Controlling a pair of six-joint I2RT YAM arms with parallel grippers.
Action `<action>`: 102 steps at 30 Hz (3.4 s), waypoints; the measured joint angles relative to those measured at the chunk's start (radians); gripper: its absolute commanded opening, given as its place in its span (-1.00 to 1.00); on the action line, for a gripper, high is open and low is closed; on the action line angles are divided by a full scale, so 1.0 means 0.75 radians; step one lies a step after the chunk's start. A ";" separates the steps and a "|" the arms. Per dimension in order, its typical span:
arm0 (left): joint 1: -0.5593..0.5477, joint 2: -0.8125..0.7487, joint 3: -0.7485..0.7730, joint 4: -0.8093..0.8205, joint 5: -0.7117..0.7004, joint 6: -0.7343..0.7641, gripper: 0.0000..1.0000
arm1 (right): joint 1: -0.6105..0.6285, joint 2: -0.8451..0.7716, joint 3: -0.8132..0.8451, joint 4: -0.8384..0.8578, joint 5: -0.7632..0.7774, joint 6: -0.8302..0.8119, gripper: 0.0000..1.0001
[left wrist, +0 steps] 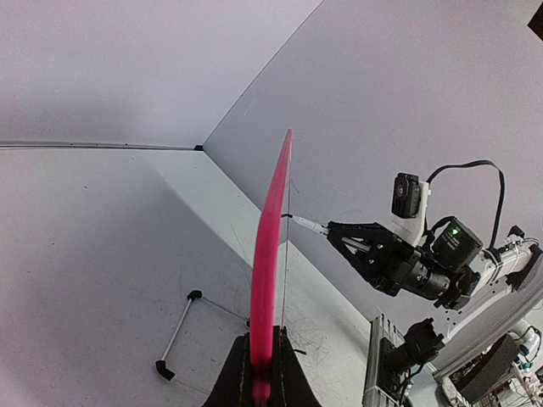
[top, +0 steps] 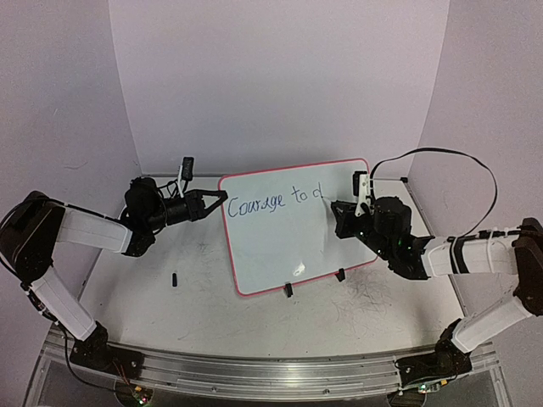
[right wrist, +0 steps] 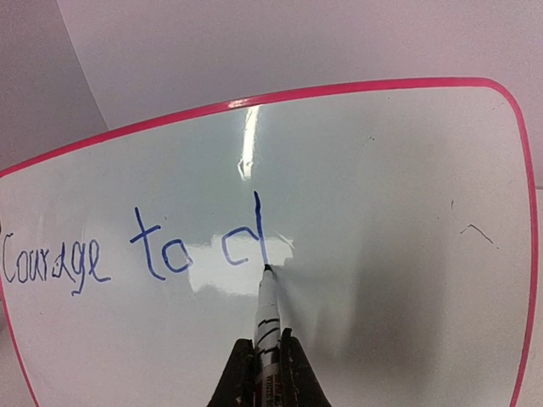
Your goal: Write a sentence on the whiteboard
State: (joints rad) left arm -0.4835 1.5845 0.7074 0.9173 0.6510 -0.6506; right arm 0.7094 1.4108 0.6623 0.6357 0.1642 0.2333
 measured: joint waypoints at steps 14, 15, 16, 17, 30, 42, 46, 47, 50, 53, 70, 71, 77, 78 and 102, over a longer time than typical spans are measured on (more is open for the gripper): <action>-0.001 -0.002 0.000 -0.002 -0.001 0.001 -1.00 | 0.000 0.046 0.070 0.022 0.029 -0.006 -1.00; -0.002 -0.002 0.000 -0.002 -0.001 0.001 -1.00 | 0.000 0.046 0.070 0.023 0.036 -0.005 -1.00; -0.002 -0.002 0.000 -0.002 -0.001 0.001 -1.00 | 0.000 0.046 0.070 0.023 0.044 -0.005 -1.00; -0.002 -0.002 0.000 -0.002 -0.001 0.001 -1.00 | 0.000 0.046 0.070 0.023 0.053 -0.004 -1.00; -0.002 -0.003 0.000 -0.003 -0.001 0.002 -1.00 | 0.000 0.037 0.062 0.006 0.072 0.017 -1.00; -0.003 -0.007 0.000 -0.011 -0.002 0.009 -1.00 | 0.000 -0.002 0.013 -0.020 0.063 0.025 -1.00; -0.003 -0.008 0.000 -0.012 -0.001 0.013 -1.00 | -0.005 -0.020 0.013 -0.027 0.053 0.026 -1.00; -0.003 -0.009 0.000 -0.012 -0.001 0.015 -1.00 | -0.011 -0.027 0.013 -0.027 0.044 0.026 -1.00; -0.004 -0.009 0.000 -0.012 -0.001 0.020 -1.00 | -0.033 -0.035 0.013 -0.023 0.031 0.028 -1.00; -0.004 -0.009 0.000 -0.013 -0.001 0.021 -1.00 | -0.051 -0.035 0.013 -0.022 0.023 0.031 -1.00; -0.008 -0.010 0.013 -0.032 -0.009 0.025 -1.00 | -0.070 -0.003 0.019 0.022 -0.007 0.018 -1.00; -0.008 -0.010 0.014 -0.035 -0.009 0.025 -1.00 | -0.070 -0.003 0.020 0.023 -0.014 0.014 -1.00; -0.010 -0.010 0.016 -0.037 -0.010 0.025 -1.00 | -0.070 0.002 0.022 0.029 -0.046 0.006 -1.00; -0.010 -0.010 0.016 -0.037 -0.010 0.026 -1.00 | -0.070 0.002 0.022 0.029 -0.050 0.006 -1.00; -0.011 -0.010 0.016 -0.038 -0.012 0.030 -1.00 | -0.070 -0.034 -0.030 0.001 -0.042 0.011 -1.00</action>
State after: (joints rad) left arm -0.4915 1.5772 0.7197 0.8886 0.6418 -0.6285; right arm 0.6567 1.3854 0.6396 0.6363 0.1325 0.2417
